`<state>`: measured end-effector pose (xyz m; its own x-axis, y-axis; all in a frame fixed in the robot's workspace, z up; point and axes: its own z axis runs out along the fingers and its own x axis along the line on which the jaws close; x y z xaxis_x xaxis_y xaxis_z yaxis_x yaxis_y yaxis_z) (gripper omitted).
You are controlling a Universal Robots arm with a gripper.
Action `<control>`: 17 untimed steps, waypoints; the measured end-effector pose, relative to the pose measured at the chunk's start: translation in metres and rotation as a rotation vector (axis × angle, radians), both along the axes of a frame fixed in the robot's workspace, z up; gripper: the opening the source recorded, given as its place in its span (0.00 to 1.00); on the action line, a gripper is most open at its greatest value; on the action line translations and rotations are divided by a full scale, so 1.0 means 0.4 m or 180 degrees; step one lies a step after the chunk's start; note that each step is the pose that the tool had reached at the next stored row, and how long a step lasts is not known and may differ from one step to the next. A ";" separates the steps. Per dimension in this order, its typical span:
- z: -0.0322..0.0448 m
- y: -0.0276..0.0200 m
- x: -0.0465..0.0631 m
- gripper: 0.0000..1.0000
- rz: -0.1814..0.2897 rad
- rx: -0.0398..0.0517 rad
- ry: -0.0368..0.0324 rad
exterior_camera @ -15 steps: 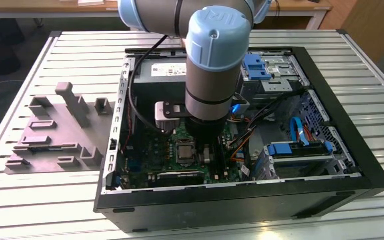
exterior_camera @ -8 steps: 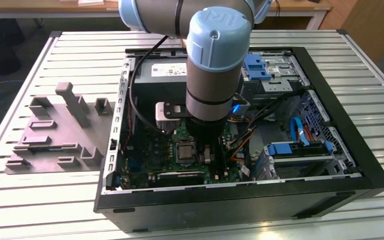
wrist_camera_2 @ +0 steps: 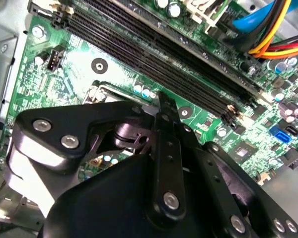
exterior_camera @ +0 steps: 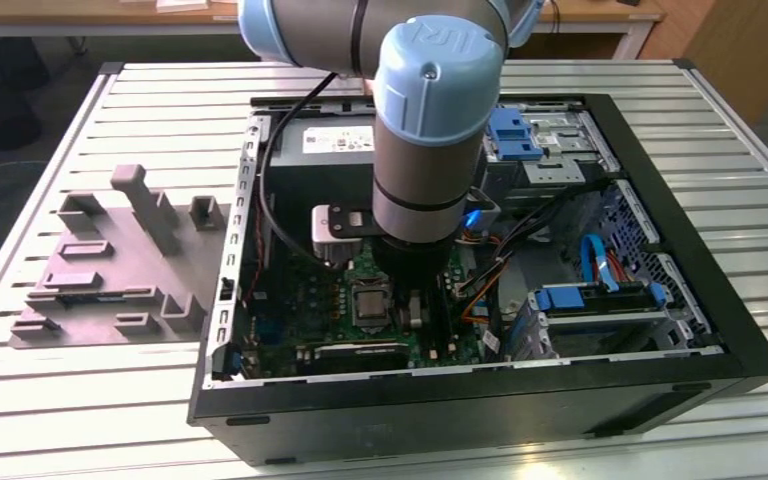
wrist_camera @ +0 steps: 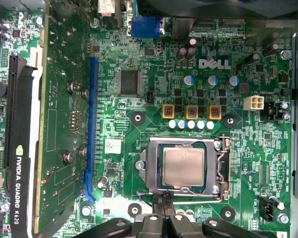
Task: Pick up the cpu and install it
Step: 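Install the first cpu locking lever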
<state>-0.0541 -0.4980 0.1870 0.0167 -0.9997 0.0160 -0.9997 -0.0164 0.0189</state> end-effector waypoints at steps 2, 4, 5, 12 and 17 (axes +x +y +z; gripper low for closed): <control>0.005 0.000 0.000 0.11 0.0000 0.0006 -0.0001; 0.016 0.000 0.000 0.11 0.0000 0.0009 -0.0001; 0.022 0.000 0.000 0.11 0.0000 0.0008 0.0000; 0.066 0.000 0.000 0.11 0.0000 0.0013 0.0000; 0.073 0.000 0.000 0.11 0.0000 0.0020 0.0000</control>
<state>-0.0541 -0.4979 0.2163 0.0167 -0.9998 0.0099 -0.9997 -0.0165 0.0187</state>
